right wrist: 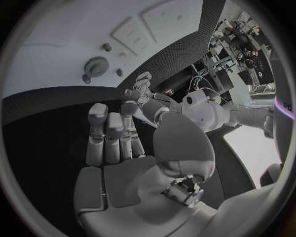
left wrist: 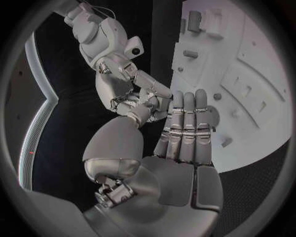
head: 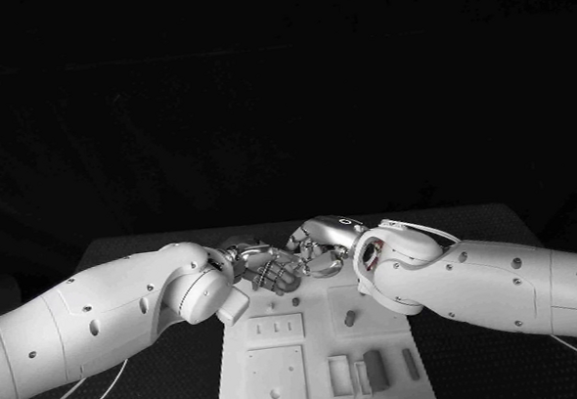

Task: Assemble the parts on the task board

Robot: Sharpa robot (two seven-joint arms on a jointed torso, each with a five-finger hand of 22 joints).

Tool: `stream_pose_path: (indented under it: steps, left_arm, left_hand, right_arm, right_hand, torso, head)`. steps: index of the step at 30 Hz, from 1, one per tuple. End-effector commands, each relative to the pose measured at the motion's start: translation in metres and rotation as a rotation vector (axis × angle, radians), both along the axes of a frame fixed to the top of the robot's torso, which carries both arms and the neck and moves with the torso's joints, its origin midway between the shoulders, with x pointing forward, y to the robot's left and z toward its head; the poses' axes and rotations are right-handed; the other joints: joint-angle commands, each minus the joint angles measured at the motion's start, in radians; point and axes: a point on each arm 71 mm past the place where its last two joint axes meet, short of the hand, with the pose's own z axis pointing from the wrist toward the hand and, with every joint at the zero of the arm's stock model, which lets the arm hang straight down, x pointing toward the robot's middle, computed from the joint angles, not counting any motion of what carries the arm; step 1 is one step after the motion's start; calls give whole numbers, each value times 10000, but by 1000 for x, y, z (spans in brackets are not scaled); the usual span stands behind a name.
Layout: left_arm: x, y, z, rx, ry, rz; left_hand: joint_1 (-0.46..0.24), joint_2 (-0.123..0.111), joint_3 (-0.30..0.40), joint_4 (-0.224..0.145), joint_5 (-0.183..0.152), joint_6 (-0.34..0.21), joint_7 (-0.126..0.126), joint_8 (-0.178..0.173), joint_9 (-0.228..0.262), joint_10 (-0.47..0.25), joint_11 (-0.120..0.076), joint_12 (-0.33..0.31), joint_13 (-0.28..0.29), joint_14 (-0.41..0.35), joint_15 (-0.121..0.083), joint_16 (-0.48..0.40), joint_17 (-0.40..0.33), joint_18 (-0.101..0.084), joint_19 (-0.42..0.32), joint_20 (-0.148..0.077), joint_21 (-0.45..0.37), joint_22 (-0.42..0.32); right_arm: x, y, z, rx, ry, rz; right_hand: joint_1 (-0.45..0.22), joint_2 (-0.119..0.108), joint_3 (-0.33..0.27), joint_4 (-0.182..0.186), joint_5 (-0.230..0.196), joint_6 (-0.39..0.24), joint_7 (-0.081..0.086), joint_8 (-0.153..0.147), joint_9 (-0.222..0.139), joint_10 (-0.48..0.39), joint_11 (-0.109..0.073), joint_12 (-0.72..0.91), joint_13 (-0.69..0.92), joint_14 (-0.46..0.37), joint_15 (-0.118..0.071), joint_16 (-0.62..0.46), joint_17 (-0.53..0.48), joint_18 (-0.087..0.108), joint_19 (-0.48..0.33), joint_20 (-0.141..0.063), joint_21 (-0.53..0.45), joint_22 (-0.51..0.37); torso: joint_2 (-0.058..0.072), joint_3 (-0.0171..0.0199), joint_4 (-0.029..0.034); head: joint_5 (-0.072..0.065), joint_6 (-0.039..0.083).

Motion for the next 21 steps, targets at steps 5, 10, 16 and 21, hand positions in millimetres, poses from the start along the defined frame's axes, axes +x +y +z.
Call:
stream_pose_path:
  steps: [5,10,16,21]
  left_arm:
    - [2,-2,7,-250,-472,-48]
    - [1,-1,6,-205,-398,-36]
    - [1,0,6,-113,-407,-52]
    - [1,0,6,7,-432,-159]
  left_hand:
    - [-80,198,126,29,218,500,-332,147,292,188,-61,97,161,146,-8,-50,63,33,74,-35,-64,74]
    - [-254,282,130,88,174,609,-340,210,459,309,-132,230,379,236,-51,-16,191,26,131,-73,-53,174]
    - [-363,408,131,78,-13,634,-372,251,701,275,-172,407,642,267,-90,51,431,14,155,-116,-40,319]
    - [-442,487,96,67,-133,635,-391,285,923,231,-201,575,865,277,-116,101,606,9,186,-146,-17,452]
  right_arm:
    - [-3,3,-6,-236,304,321]
    - [-2,0,-6,-255,312,267]
    - [-1,-2,-6,-269,308,192]
    - [-1,-2,-6,-165,335,165]
  right_hand:
    - [16,107,80,-8,28,557,190,29,9,54,12,-11,-17,-7,-47,29,-17,598,-10,-78,36,85]
    - [13,104,81,-8,28,559,189,29,8,54,11,-12,-18,-7,-47,28,-18,598,-10,-79,35,84]
    - [11,99,82,-9,28,558,189,27,7,55,11,-13,-19,-7,-47,27,-18,598,-9,-80,34,84]
    - [-2,79,80,-7,28,542,193,16,1,54,14,-18,-23,-9,-46,22,-22,598,-11,-80,30,82]
  torso:
    - [-1,-9,11]
    - [3,-8,8]
    - [0,-3,7]
    - [0,-5,2]
  head:
    - [-27,-14]
    - [-34,-31]
    - [-26,-29]
    - [-35,-32]
